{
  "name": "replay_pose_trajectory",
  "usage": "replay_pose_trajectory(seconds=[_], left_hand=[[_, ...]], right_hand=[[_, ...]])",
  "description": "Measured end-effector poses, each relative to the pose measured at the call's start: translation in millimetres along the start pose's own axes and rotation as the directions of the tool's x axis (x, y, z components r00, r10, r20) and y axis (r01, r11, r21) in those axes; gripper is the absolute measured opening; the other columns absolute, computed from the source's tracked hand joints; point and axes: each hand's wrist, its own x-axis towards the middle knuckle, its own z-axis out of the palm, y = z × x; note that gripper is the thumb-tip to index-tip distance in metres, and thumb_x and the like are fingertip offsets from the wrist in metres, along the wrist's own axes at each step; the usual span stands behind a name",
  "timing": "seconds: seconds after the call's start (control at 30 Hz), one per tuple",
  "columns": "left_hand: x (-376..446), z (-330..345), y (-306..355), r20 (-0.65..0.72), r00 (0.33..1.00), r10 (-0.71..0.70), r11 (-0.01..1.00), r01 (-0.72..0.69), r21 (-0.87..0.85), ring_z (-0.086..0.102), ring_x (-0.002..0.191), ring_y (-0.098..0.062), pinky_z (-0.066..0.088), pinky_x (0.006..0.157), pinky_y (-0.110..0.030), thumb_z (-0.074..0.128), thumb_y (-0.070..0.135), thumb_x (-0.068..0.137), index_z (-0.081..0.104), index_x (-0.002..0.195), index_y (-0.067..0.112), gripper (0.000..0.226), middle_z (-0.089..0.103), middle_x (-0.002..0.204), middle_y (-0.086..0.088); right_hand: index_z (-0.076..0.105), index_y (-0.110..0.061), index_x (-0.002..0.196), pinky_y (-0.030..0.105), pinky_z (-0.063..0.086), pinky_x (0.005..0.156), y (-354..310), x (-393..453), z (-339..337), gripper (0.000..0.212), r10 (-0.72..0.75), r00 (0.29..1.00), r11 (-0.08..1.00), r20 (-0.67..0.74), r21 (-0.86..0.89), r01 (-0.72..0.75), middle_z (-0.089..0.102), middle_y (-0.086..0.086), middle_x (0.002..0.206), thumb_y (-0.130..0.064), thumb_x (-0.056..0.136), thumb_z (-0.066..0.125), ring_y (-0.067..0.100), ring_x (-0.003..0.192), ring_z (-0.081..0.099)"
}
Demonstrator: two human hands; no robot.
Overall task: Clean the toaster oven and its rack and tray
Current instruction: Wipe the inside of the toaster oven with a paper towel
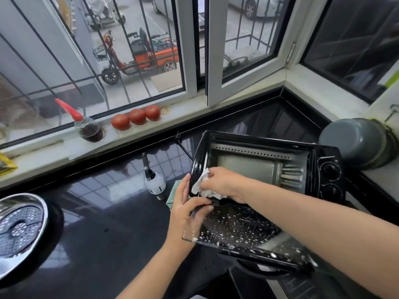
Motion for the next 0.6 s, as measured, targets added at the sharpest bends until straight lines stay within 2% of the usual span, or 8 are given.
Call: replay_pose_trajectory(seconds=[0.1,0.17,0.23,0.33,0.4,0.47,0.53,0.6], left_hand=[[-0.4,-2.9,1.8,0.015,0.999,-0.034,0.999,0.035,-0.031,0.029,0.155,-0.018,0.037,0.120,-0.053,0.079,0.017,0.088,0.078,0.092,0.034,0.017,0.024,0.166,0.015],[-0.9,-4.1,4.1,0.010,0.999,-0.049,0.998,0.049,-0.026,0.028,0.155,-0.013,0.037,0.120,-0.054,0.081,0.022,0.089,0.079,0.091,0.036,0.014,0.024,0.166,0.017],[-2.4,-4.7,4.4,0.009,0.998,-0.056,0.998,0.056,-0.024,0.027,0.155,-0.011,0.035,0.121,-0.055,0.081,0.028,0.087,0.079,0.091,0.036,0.009,0.025,0.166,0.016],[-6.1,-5.3,2.0,0.007,0.999,-0.054,0.999,0.054,-0.007,0.027,0.155,-0.014,0.034,0.121,-0.055,0.077,0.036,0.084,0.078,0.092,0.036,0.008,0.025,0.168,0.010],[-6.8,-4.0,4.6,0.020,0.996,-0.085,0.996,0.085,-0.010,0.031,0.154,-0.015,0.040,0.118,-0.051,0.079,0.038,0.080,0.078,0.090,0.035,0.011,0.025,0.168,0.012],[-6.9,-1.1,9.5,0.031,0.994,-0.103,0.994,0.104,-0.044,0.043,0.147,-0.014,0.049,0.110,-0.038,0.083,0.033,0.077,0.076,0.086,0.031,0.011,0.027,0.166,0.014],[-7.4,0.6,10.8,0.024,0.997,-0.076,0.997,0.077,-0.017,0.045,0.145,-0.012,0.049,0.105,-0.027,0.083,0.032,0.076,0.074,0.083,0.029,0.012,0.028,0.166,0.014],[-6.2,0.8,7.5,0.021,0.998,-0.051,0.998,0.050,0.032,0.040,0.149,-0.018,0.048,0.111,-0.037,0.084,0.038,0.077,0.073,0.083,0.031,0.014,0.029,0.167,0.009]], right_hand=[[0.065,-0.022,0.087,0.027,0.048,0.059,-3.0,5.8,-6.2,0.007,0.015,1.000,1.000,-0.006,0.011,-0.015,0.068,-0.003,0.082,-0.026,0.082,0.065,0.014,0.072,0.062],[0.069,-0.015,0.102,0.034,0.057,0.071,-6.2,16.2,-18.2,0.021,0.017,0.999,0.964,-0.032,0.265,-0.008,0.074,0.002,0.092,-0.026,0.084,0.067,0.020,0.083,0.070],[0.067,-0.003,0.114,0.031,0.054,0.063,-12.4,25.7,-35.1,0.031,0.015,0.996,0.762,-0.087,0.646,0.045,0.073,0.009,0.085,-0.022,0.090,0.068,0.022,0.069,0.069],[0.064,0.000,0.118,0.025,0.045,0.045,-14.6,35.0,-40.4,0.039,-0.009,0.991,0.545,-0.134,0.830,0.117,0.064,0.010,0.075,-0.026,0.090,0.072,0.018,0.051,0.059],[0.065,-0.004,0.113,0.024,0.044,0.045,-10.3,43.2,-27.5,0.038,0.024,0.981,0.547,-0.191,0.824,0.147,0.066,0.010,0.082,-0.032,0.089,0.072,0.017,0.057,0.060],[0.067,-0.011,0.107,0.024,0.045,0.047,-10.5,47.2,-16.0,0.036,0.035,0.966,0.591,-0.257,0.785,0.188,0.067,0.009,0.087,-0.040,0.086,0.070,0.018,0.066,0.061],[0.067,-0.017,0.106,0.027,0.047,0.054,-10.9,45.3,-13.2,0.039,0.004,0.960,0.650,-0.280,0.730,0.210,0.068,0.007,0.092,-0.047,0.082,0.067,0.020,0.075,0.061],[0.066,-0.022,0.108,0.036,0.052,0.069,-1.4,35.6,-11.3,0.035,-0.085,0.964,0.759,-0.254,0.611,0.228,0.070,0.005,0.100,-0.049,0.086,0.064,0.021,0.082,0.063]])
